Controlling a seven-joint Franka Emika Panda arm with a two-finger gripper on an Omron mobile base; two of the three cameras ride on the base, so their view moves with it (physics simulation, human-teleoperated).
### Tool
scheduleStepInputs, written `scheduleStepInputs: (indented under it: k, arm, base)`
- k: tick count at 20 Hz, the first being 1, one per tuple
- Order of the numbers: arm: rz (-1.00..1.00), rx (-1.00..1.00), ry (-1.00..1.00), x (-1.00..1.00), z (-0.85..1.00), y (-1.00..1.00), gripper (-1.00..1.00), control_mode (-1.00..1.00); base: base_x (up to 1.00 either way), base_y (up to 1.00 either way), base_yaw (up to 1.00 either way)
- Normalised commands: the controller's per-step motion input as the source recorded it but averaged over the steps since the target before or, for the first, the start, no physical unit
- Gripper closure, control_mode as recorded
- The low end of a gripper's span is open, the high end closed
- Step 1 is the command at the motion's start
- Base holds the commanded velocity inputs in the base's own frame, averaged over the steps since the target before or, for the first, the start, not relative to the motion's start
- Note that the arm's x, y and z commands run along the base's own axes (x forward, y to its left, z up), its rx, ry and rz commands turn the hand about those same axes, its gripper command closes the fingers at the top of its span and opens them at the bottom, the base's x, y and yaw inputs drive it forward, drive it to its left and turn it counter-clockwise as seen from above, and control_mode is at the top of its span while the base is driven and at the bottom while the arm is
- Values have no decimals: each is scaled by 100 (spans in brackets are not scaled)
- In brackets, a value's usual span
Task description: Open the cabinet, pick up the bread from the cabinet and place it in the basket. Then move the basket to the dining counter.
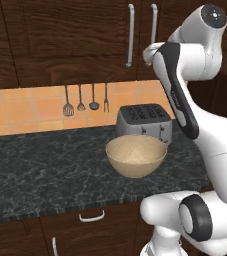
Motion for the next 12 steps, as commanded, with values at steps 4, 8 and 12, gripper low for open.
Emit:
scheduleStepInputs:
  k: [4,8,12]
  arm:
    - [0,0,-9,42,24,1,-100,-100]
    - [0,0,-14,39,2,4,-100,-100]
    - [0,0,-8,54,-3,8,-100,-100]
  base:
    - [0,0,0]
    - [0,0,0]
    - [0,0,0]
